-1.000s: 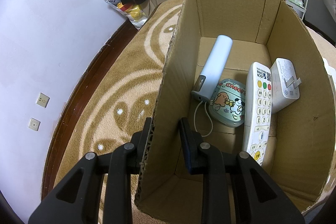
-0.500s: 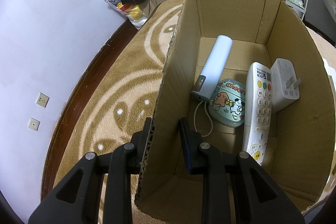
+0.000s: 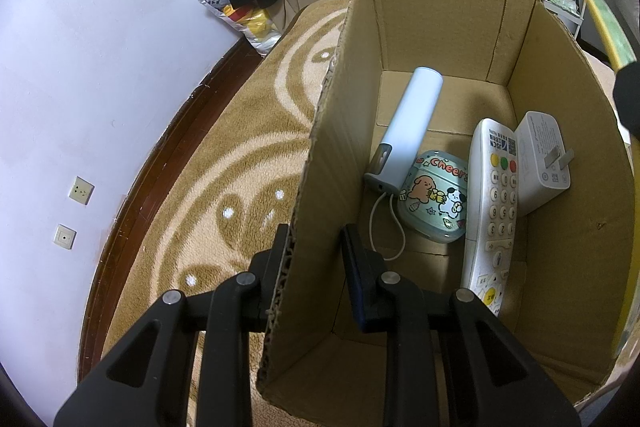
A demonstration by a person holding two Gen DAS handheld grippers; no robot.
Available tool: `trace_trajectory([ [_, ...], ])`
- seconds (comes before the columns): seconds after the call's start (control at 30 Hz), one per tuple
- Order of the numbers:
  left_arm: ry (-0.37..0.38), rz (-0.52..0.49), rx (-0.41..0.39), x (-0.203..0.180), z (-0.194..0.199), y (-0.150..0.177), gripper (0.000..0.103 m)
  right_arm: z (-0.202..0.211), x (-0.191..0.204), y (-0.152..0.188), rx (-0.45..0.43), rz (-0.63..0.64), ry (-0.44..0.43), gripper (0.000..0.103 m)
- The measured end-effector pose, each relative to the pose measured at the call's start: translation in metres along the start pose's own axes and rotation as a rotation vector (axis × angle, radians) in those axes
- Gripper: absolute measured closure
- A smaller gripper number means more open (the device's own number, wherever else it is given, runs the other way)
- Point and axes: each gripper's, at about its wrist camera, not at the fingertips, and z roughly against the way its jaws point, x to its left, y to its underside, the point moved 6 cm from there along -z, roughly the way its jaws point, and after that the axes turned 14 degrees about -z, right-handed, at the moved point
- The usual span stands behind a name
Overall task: Organize rigid objects
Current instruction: 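Lower the green remote into the box beside the white remote and release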
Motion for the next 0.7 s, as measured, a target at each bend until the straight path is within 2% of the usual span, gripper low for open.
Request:
trace_trajectory([
  [0.33,-0.004,-0.004,-0.001,-0.002,0.000,-0.001,0.079,-0.001,0.000,0.000,0.008,0.005,0.015,0.044],
  [0.53,-0.004,-0.003,-0.001,-0.002,0.000,-0.001,0.079,0.005,-0.006,-0.011,-0.031,0.033,0.048,0.031],
  [0.6,-0.006,-0.005,0.000,-0.003,0.000,-0.001,0.078,0.009,-0.011,-0.018,-0.058,0.035,0.070,0.018],
  [0.7,-0.003,-0.004,0.000,-0.003,0.000,-0.001,0.078,0.015,-0.020,-0.029,-0.092,0.026,0.093,0.007],
])
